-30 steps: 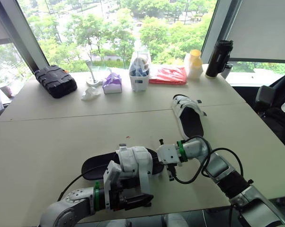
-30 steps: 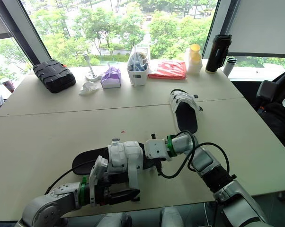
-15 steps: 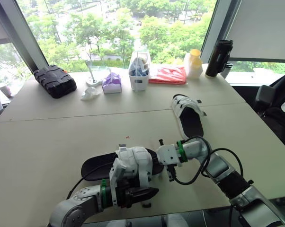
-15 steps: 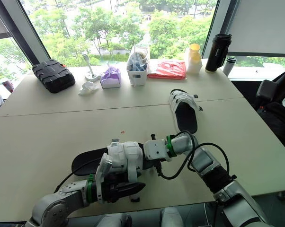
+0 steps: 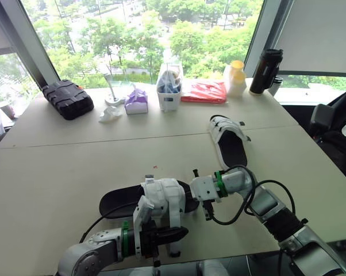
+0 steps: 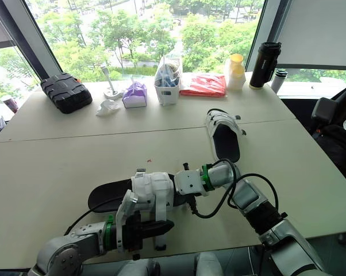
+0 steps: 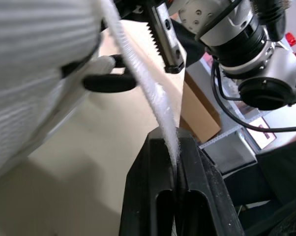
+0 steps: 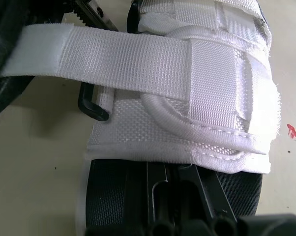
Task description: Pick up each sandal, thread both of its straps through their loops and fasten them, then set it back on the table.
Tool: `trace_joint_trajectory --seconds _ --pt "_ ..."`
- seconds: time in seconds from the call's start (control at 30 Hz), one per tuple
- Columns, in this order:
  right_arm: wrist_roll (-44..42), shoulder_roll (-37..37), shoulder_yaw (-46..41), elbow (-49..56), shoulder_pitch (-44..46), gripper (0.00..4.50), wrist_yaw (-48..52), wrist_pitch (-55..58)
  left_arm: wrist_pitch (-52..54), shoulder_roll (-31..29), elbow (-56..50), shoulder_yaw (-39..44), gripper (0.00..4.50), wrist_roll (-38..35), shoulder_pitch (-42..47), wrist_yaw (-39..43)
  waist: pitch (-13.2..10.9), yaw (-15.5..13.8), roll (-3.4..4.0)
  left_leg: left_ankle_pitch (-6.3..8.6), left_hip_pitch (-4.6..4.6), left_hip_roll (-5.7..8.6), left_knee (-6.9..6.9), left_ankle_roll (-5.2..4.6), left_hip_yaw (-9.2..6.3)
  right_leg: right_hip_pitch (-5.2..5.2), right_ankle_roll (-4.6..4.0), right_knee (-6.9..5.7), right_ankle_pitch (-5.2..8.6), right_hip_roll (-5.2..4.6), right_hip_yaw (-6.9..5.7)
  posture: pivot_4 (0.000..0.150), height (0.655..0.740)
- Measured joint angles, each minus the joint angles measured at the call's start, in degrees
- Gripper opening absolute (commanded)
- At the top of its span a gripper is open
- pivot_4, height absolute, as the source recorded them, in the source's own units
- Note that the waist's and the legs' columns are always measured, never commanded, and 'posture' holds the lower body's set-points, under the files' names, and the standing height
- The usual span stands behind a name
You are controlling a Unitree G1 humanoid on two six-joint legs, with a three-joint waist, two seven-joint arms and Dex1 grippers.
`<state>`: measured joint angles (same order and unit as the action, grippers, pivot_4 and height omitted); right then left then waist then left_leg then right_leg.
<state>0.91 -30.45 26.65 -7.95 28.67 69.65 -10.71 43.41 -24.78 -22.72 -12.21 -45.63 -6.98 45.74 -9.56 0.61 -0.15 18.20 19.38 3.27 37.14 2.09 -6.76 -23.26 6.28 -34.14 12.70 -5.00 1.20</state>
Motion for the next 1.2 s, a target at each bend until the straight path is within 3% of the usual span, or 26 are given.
trace_joint_trajectory --seconds 0.17,0.4,0.67,0.8,0.93,1.2 --pt "0.0 0.06 0.02 0.0 0.04 0.0 -0.01 -0.02 2.94 -2.04 -1.01 1.94 0.04 -3.01 0.05 0.28 0.0 0.02 0.0 0.0 0.01 0.0 -0.01 0.0 -0.01 -0.02 0.0 -0.01 0.0 0.0 0.0 0.15 0.74" --pt "0.02 0.08 0.08 -0.12 0.09 0.0 -0.12 -0.44 9.89 -7.99 -2.98 14.54 0.04 -19.04 7.32 0.85 -0.02 0.1 -0.03 0.0 0.02 0.0 -0.01 0.01 -0.03 -0.05 0.0 -0.02 0.0 0.0 -0.04 0.15 0.74" --pt "0.04 0.22 0.4 -0.52 0.43 0.0 -0.39 -0.98 14.0 -13.84 5.7 16.02 0.04 -20.9 13.55 6.68 -0.03 0.17 -0.04 -0.01 0.02 0.02 -0.02 0.02 0.0 -0.08 -0.02 -0.04 0.0 0.05 -0.02 0.15 0.74" --pt "0.04 0.21 0.55 -0.64 0.49 0.0 -0.59 -1.21 14.09 -12.84 11.48 16.46 0.04 -21.02 17.27 8.21 -0.01 0.2 -0.07 -0.01 0.02 0.02 -0.02 0.02 -0.01 -0.08 -0.02 -0.04 -0.01 0.06 -0.03 0.15 0.74" --pt "0.09 0.21 0.64 -0.87 0.6 0.0 -0.81 -1.5 14.09 -6.43 17.07 16.77 0.04 -21.07 24.02 5.18 0.03 0.14 -0.17 -0.05 0.02 0.02 0.0 0.09 -0.04 -0.07 0.03 -0.05 -0.08 0.05 -0.04 0.15 0.74" --pt "0.09 0.29 1.13 -1.01 0.72 0.0 -1.32 -2.04 14.67 2.82 16.81 15.85 0.04 -20.84 26.21 -1.31 0.03 0.23 -0.17 -0.07 0.01 0.02 -0.02 0.13 -0.01 -0.1 0.19 -0.05 -0.17 0.04 -0.02 0.15 0.74"
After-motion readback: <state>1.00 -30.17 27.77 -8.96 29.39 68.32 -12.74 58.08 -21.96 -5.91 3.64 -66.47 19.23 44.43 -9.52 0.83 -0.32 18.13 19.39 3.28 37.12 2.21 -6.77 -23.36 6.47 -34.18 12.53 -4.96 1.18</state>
